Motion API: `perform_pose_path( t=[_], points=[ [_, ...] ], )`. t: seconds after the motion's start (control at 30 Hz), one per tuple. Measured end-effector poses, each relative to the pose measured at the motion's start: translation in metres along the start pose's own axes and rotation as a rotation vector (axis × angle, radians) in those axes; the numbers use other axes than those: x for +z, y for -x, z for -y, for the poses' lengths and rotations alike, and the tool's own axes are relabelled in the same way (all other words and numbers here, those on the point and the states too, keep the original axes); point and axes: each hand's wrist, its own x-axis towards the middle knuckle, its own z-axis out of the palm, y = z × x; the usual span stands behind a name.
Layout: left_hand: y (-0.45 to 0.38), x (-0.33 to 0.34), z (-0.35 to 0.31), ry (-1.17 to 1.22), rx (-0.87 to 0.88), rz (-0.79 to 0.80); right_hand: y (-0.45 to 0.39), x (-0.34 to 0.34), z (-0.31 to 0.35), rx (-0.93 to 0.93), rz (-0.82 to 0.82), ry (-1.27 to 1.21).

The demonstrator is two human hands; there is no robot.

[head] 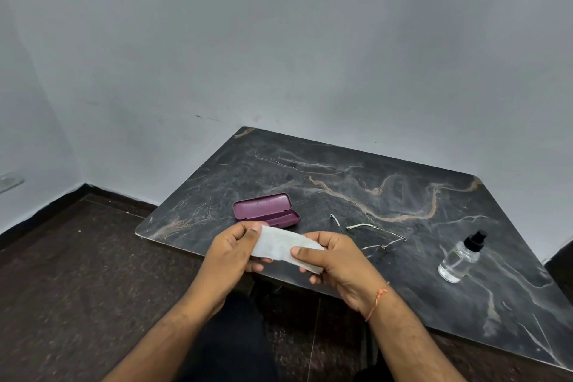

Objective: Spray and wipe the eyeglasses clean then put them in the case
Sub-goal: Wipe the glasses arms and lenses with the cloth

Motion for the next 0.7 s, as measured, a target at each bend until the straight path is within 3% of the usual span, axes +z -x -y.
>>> perform_pose_path(
  t=[0.17, 0.27, 0.5, 0.7],
  points=[
    [-0.015, -0.016, 0.001, -0.092, 0.044, 0.023, -0.024, 0.004, 0.019, -0.033, 0.035, 0.125],
    [-0.03, -0.026, -0.001, -0.174, 0.033, -0.056, -0.043, 0.006, 0.032, -0.02, 0.039, 0.193],
    [-0.068, -0.044, 0.0, -0.196, -0.076, -0.181, -0.093, 0.005, 0.053, 0.04, -0.026, 0.229],
    [-0.092, -0.054, 0.013, -0.344, -0.13, -0.237, -0.126, 0.002, 0.049, 0.083, -0.143, 0.42]
  ],
)
